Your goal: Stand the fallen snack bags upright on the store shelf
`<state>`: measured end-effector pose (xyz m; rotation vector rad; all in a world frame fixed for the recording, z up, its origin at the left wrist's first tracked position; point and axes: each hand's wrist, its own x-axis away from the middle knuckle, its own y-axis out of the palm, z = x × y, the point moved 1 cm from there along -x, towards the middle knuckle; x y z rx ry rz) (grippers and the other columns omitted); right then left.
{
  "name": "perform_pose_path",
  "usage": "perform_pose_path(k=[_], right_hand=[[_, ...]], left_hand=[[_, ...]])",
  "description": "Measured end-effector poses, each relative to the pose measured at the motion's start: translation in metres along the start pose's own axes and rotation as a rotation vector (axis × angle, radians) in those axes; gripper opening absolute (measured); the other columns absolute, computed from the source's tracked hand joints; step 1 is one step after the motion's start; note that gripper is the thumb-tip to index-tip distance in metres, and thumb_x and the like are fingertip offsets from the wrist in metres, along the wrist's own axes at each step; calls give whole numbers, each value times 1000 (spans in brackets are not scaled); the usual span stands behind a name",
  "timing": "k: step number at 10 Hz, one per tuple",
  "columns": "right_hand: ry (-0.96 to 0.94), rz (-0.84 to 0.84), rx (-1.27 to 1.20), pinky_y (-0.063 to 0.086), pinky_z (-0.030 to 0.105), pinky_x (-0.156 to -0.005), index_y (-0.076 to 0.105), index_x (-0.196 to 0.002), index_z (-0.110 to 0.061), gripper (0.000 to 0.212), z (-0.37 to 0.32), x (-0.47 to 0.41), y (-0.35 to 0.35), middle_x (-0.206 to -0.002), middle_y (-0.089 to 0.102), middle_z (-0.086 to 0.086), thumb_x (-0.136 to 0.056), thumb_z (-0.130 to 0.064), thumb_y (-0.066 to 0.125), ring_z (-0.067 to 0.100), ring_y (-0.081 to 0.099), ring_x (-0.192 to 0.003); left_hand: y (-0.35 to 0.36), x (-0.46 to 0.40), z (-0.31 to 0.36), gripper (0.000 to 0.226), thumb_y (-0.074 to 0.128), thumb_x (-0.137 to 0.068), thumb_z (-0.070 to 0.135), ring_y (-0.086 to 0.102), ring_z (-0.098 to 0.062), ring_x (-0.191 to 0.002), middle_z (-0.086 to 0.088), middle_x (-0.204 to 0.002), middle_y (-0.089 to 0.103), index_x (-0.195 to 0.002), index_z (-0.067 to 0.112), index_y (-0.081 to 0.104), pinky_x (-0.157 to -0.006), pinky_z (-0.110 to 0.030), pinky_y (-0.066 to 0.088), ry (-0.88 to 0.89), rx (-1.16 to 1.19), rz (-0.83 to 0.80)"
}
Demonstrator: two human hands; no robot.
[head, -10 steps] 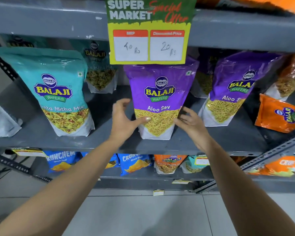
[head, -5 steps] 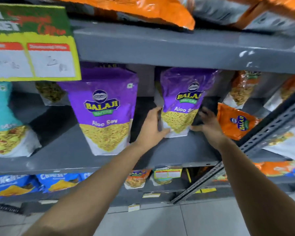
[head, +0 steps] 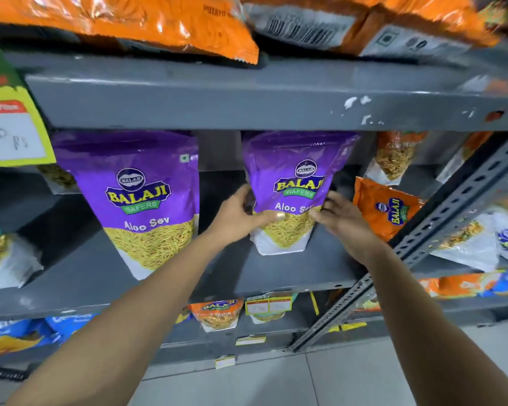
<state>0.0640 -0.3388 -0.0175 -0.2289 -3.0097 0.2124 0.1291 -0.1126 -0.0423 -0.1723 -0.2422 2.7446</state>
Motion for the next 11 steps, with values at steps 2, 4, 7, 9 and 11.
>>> perform_pose_path(k=[2, 4, 7, 9, 11], right_hand=[[-168, 288, -260, 48, 36, -96, 62, -89, -25, 7, -59, -14, -6, -87, 73, -11, -95, -24, 60, 11, 66, -95], [-130, 219, -173, 48, 24, -83, 62, -103, -27, 9, -40, -3, -2, -98, 76, -17, -94, -29, 60, -6, 68, -89], [6, -14, 39, 52, 39, -96, 49, -130, -17, 57, 24, 21, 16, -126, 69, 3, -80, -15, 77, 16, 65, -114], [30, 3, 74, 50, 43, -102, 49, -129, -16, 56, 23, 22, 19, -126, 69, 2, -80, -17, 77, 14, 64, -116], [-27, 326, -102, 45, 37, -102, 27, -149, -22, 86, 20, 62, 39, -138, 53, 9, -80, -17, 78, 19, 49, -131]], left_hand=[[-23, -3, 72, 15, 71, -83, 30, 62, 0, -64, 14, -68, 71, -70, 23, 71, -64, -18, 47, 271, 125, 351], [-16, 4, 52, 10, 75, -81, 25, 67, -4, -79, 12, -85, 73, -89, 22, 70, -74, -15, 50, 155, 192, 253], [11, 20, -10, 41, 81, -76, 24, 69, -6, -101, 7, -111, 74, -114, 29, 66, -80, -16, 54, -37, 53, 26], [10, 24, -7, 57, 80, -77, 27, 66, -8, -108, 1, -123, 70, -129, 19, 58, -97, -32, 55, -39, 9, 14], [-3, 70, -9, 82, 71, -83, 42, 39, -17, -139, -6, -150, 43, -149, 15, 31, -115, -33, 33, 162, -253, 365]])
